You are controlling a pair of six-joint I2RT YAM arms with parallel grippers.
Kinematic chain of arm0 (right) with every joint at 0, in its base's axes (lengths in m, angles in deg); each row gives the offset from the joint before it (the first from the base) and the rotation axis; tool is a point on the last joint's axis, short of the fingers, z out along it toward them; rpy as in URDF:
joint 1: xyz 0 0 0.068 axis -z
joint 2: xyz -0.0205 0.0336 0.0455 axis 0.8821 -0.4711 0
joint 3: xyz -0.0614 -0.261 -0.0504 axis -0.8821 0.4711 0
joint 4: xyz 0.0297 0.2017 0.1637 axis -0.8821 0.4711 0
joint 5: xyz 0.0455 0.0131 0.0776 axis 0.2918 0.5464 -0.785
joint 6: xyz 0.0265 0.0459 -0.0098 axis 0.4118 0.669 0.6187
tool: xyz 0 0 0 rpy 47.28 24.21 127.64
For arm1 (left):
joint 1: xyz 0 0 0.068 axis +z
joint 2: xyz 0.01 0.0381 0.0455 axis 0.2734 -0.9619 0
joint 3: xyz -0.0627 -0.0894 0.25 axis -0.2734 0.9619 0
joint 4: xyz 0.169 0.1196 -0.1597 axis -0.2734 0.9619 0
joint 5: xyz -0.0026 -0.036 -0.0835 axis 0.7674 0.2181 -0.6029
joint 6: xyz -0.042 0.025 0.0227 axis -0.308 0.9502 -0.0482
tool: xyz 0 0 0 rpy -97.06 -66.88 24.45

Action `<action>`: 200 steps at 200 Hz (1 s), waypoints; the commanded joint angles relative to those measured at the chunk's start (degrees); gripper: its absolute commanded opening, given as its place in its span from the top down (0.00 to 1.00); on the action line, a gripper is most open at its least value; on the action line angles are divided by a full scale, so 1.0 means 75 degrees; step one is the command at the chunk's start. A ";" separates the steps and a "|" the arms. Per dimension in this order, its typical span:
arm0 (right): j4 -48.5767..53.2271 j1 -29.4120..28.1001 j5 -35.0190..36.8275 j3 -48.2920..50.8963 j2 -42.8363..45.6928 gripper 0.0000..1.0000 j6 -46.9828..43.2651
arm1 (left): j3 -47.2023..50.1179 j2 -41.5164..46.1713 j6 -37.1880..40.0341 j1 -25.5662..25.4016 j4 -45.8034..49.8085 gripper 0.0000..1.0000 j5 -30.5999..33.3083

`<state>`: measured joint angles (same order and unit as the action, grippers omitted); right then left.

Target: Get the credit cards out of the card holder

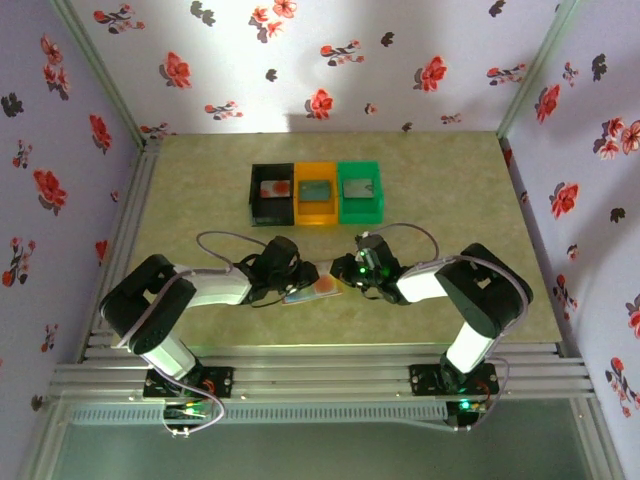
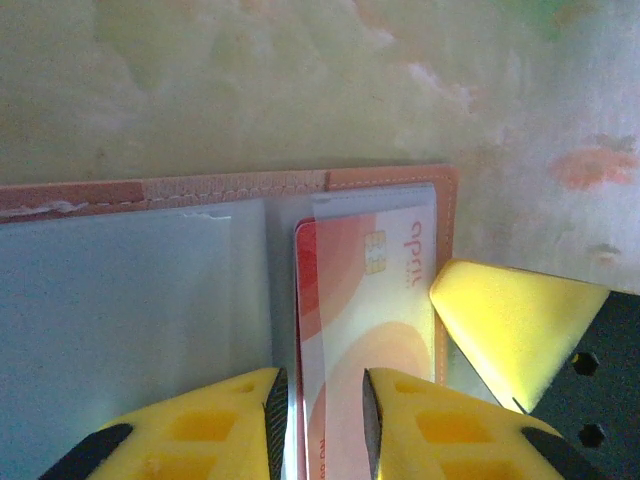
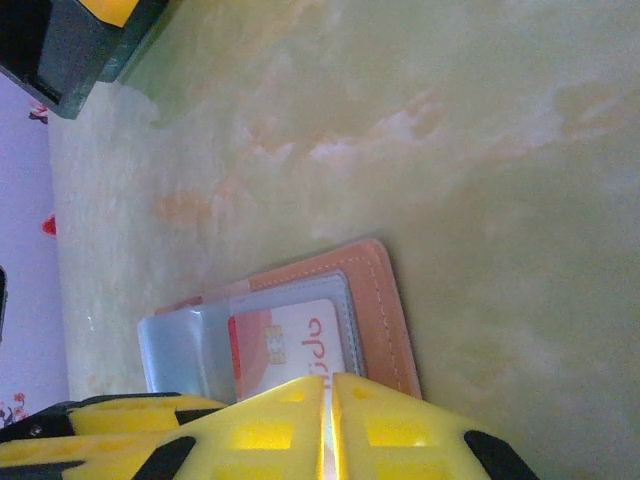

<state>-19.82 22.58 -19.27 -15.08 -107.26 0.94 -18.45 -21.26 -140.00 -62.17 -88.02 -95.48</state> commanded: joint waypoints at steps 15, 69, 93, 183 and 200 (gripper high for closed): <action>0.0941 -0.0011 0.0270 -0.0012 0.0364 0.86 -0.0378 | -0.0030 -0.0338 0.0130 -0.0071 0.0520 0.71 0.0244; 0.1278 0.0075 0.0270 -0.0183 0.0498 0.85 -0.0596 | 0.0046 -0.0471 0.0105 -0.0063 0.0344 0.71 0.0209; 0.1116 0.0087 0.0194 -0.0151 0.0321 0.85 -0.0523 | 0.0096 -0.0506 0.0096 -0.0061 0.0257 0.71 0.0209; 0.0695 0.0038 0.0114 0.0097 0.0123 0.88 -0.0255 | -0.0009 -0.0436 0.0288 -0.0053 0.0627 0.71 0.0273; 0.0726 0.0038 0.0116 0.0074 0.0143 0.88 -0.0279 | -0.0046 -0.0465 0.0304 -0.0066 0.0649 0.71 0.0256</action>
<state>-14.75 22.91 -18.83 -15.30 -105.71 -1.73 -18.95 -22.53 -139.80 -62.28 -89.44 -95.51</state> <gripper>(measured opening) 0.122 0.287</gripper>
